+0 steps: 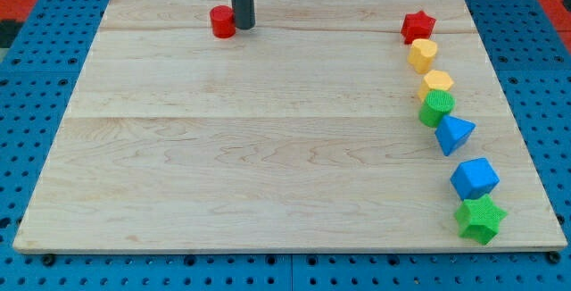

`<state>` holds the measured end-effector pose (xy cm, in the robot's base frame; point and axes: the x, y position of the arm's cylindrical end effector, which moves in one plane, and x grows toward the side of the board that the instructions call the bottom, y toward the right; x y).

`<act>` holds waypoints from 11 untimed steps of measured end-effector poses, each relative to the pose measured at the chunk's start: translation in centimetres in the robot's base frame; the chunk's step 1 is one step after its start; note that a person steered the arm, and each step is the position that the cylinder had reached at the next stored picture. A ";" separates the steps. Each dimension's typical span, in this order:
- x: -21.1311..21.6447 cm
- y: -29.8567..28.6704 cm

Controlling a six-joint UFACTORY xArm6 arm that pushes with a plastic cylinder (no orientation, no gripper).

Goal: Slightly move the red circle towards right of the board

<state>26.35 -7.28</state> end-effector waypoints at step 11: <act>-1.1 -15.5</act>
